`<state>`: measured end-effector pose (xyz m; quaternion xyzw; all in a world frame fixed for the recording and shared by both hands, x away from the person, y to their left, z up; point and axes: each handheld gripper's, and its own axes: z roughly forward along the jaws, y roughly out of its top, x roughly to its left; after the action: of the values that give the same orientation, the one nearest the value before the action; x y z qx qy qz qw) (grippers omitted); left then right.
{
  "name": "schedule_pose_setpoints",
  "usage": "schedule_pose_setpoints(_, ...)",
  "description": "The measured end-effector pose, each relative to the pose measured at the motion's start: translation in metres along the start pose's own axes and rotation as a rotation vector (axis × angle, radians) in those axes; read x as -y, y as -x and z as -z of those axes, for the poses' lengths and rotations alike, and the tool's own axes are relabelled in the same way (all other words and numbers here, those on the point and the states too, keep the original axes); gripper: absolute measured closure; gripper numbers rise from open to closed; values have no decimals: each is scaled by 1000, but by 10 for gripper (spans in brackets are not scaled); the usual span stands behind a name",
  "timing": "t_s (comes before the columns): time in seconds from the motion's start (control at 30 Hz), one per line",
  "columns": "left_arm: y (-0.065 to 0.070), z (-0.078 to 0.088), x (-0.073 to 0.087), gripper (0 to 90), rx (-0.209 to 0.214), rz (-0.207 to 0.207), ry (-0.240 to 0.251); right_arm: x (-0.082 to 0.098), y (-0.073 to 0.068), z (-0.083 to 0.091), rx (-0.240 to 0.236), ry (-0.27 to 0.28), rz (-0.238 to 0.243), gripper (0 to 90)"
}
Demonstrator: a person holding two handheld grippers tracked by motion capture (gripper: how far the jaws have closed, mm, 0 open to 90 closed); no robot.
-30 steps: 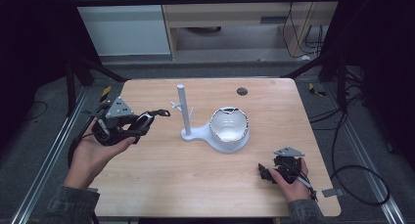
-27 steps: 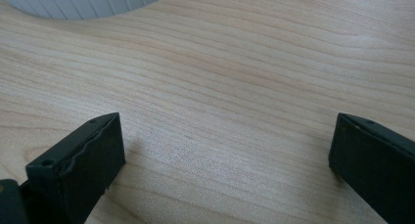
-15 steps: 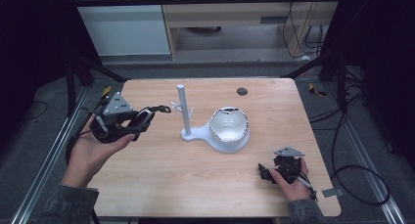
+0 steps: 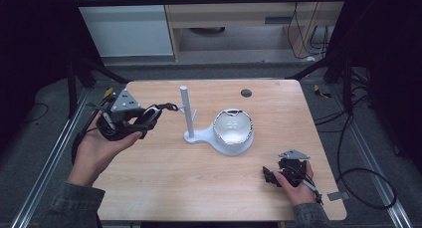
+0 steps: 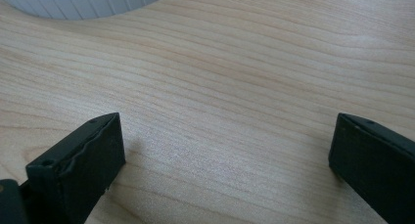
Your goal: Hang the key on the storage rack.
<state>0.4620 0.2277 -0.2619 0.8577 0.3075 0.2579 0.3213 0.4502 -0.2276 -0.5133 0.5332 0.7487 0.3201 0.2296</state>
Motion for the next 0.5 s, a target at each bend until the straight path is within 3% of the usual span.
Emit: schedule_pose_setpoints(0.5, -4, -9, 4, 486, -8, 11, -20, 0, 0, 0, 0, 0, 0, 5)
